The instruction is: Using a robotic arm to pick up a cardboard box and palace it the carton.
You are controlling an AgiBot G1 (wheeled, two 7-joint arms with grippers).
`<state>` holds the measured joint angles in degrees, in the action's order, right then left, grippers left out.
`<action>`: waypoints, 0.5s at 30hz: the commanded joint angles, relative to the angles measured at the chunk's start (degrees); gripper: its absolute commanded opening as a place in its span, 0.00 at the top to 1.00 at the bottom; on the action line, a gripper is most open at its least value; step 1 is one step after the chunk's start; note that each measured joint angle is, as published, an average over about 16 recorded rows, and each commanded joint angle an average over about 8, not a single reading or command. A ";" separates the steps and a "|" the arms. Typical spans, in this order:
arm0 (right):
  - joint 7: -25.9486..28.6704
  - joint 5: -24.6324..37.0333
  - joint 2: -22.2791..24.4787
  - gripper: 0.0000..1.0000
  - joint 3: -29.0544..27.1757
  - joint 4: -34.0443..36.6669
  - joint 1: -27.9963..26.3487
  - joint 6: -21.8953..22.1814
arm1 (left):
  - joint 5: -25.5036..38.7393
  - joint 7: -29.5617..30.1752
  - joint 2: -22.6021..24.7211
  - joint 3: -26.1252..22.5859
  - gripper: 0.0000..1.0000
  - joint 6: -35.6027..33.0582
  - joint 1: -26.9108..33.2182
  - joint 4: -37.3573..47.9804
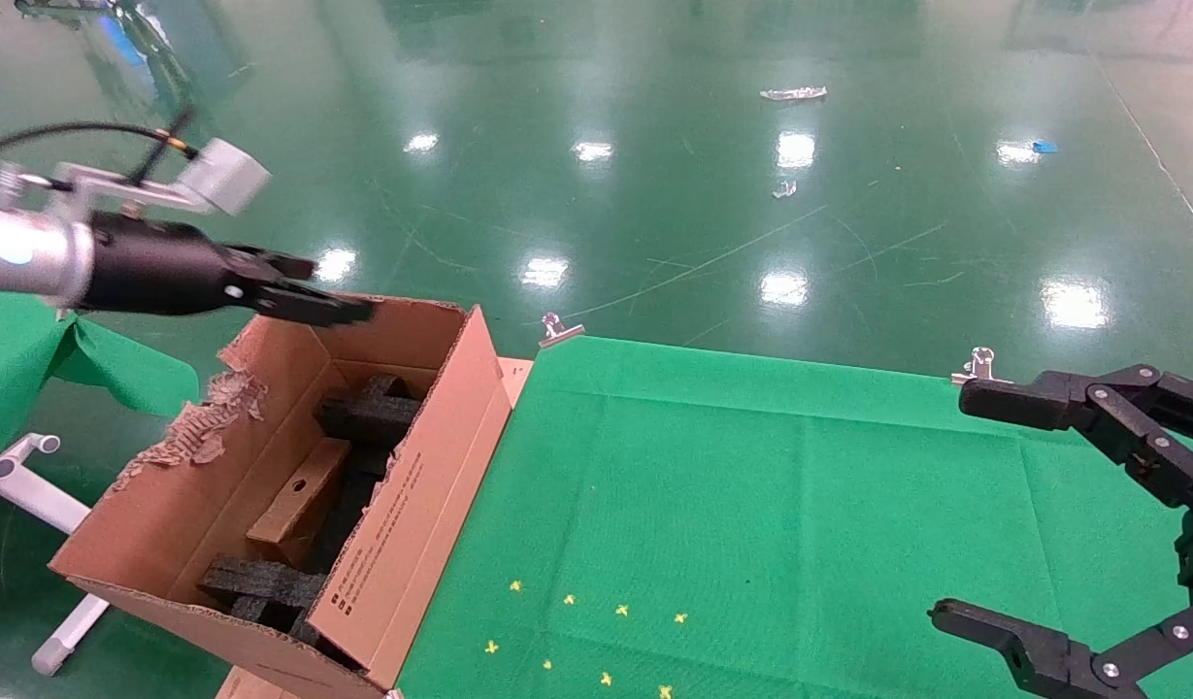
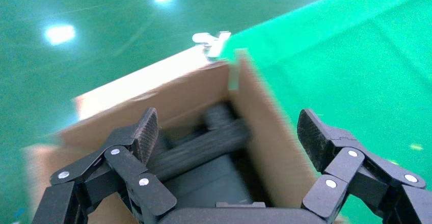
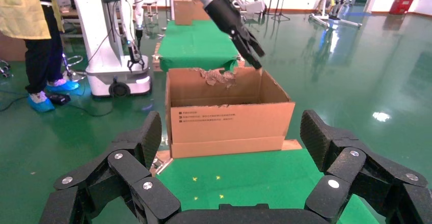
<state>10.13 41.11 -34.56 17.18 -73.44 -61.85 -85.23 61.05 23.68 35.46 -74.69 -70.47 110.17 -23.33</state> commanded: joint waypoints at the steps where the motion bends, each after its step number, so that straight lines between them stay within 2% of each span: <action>1: 0.00 0.00 0.00 0.00 0.01 0.00 0.00 0.00 | -0.77 -0.52 -0.02 2.37 0.00 -0.61 -1.96 -2.03; 15: -0.03 -0.03 0.02 0.00 0.05 0.01 -0.02 0.01 | -6.19 -4.17 -0.14 18.92 0.00 -4.91 -15.67 -16.20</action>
<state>10.11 41.08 -34.54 17.23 -73.43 -61.87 -85.22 54.85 19.51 35.31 -55.75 -75.39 94.48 -39.55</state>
